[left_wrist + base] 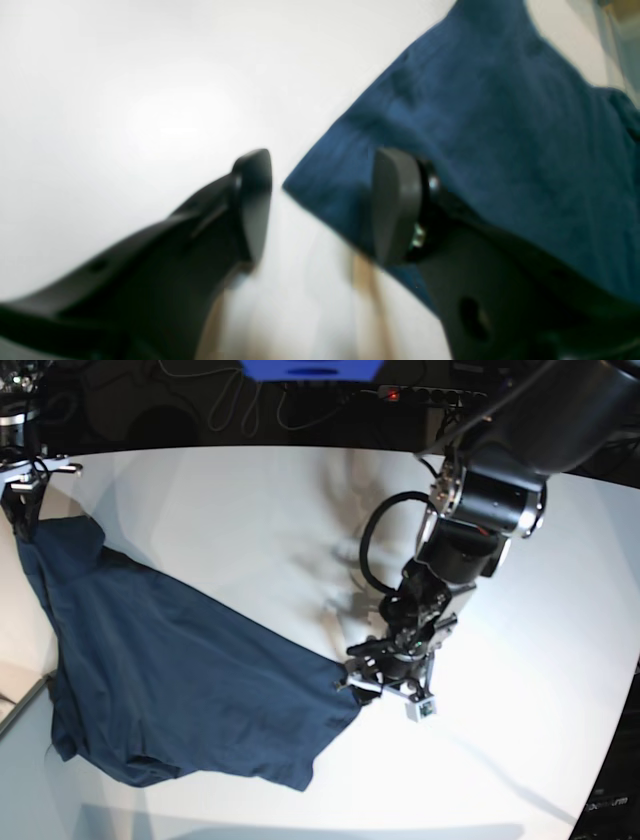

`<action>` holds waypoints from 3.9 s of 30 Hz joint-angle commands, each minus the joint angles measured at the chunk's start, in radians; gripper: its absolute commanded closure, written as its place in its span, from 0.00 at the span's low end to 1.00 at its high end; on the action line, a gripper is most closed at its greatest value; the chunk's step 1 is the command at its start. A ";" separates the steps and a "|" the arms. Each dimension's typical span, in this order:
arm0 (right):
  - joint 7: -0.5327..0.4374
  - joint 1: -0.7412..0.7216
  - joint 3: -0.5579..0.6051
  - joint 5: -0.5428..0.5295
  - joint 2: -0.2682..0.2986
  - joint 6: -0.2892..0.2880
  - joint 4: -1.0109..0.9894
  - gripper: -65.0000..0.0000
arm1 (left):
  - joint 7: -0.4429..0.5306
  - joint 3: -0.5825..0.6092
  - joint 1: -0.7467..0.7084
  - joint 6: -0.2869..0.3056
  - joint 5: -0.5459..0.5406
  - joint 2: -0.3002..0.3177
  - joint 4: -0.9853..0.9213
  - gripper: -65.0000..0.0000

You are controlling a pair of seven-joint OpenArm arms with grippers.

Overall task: Layout the t-shirt on the table in an organized manner, then fold the t-shirt properly
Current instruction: 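Release with the left gripper and grasp the shirt hem corner, then pull the hem corner with the left gripper level with the right gripper, then lift the shirt with both grippers and swing it down flat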

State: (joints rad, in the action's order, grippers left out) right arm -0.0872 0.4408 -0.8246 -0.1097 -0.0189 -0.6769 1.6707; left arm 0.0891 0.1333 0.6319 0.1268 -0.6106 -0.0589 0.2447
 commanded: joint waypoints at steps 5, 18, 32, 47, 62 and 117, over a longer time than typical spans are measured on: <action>-0.029 0.005 -0.006 -0.018 0.010 -0.021 0.021 1.00 | 0.022 0.002 0.030 0.014 0.002 -0.006 0.011 0.52; -0.027 0.014 -0.005 -0.018 0.010 -0.021 0.013 1.00 | 0.025 0.001 0.027 0.014 0.085 -0.005 -0.052 0.88; -0.027 0.045 0.000 -0.018 0.010 -0.021 0.013 1.00 | 0.018 -0.005 -0.051 0.014 0.090 -0.003 0.120 1.00; -0.027 -0.081 0.001 -0.017 0.017 -0.021 -0.073 1.00 | 0.014 -0.004 -0.591 -0.174 -0.094 0.198 0.924 1.00; -0.027 -0.092 0.001 -0.017 0.018 -0.021 -0.079 1.00 | 0.025 -0.005 -0.993 -0.178 -0.256 0.311 1.165 1.00; -0.019 -0.211 0.106 -0.002 0.064 -0.021 -0.077 1.00 | 0.016 0.016 -0.769 -0.180 -0.249 0.291 1.180 0.99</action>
State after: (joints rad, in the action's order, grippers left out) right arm -0.0723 0.2363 -0.7155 -0.0895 0.0322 -0.6819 1.5757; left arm 0.0792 0.1535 -0.1497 -0.0612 -0.8619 0.2241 1.4048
